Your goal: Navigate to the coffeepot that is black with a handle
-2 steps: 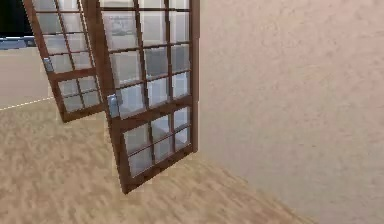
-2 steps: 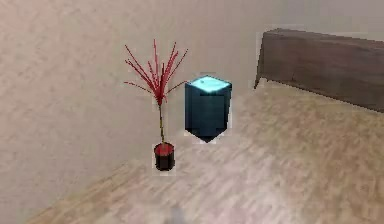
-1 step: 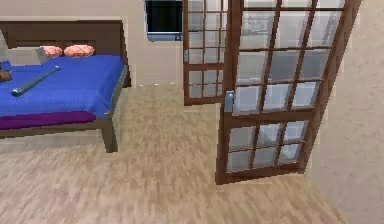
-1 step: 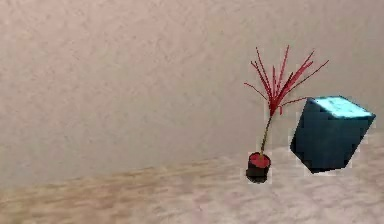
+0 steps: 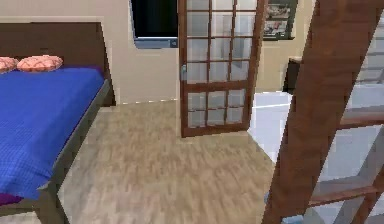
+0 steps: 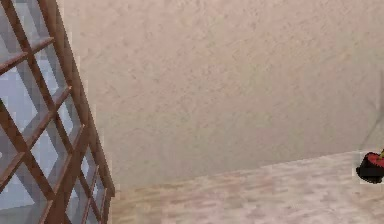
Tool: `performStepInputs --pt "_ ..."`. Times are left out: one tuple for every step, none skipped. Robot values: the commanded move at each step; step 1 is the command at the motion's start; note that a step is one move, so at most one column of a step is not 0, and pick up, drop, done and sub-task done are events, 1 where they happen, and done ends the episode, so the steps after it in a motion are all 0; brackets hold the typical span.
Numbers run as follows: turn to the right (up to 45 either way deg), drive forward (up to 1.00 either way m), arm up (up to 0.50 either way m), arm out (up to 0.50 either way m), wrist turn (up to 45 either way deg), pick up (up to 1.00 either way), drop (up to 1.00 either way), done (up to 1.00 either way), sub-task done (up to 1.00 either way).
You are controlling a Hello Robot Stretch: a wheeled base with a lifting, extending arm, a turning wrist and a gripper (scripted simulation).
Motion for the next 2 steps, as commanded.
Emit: performStepInputs --pt "-3.0 0.00 0.00 0.00 0.0 0.00 0.00 0.00 0.00" --pt "0.0 0.80 0.00 0.00 0.0 0.00 0.00 0.00 0.00"
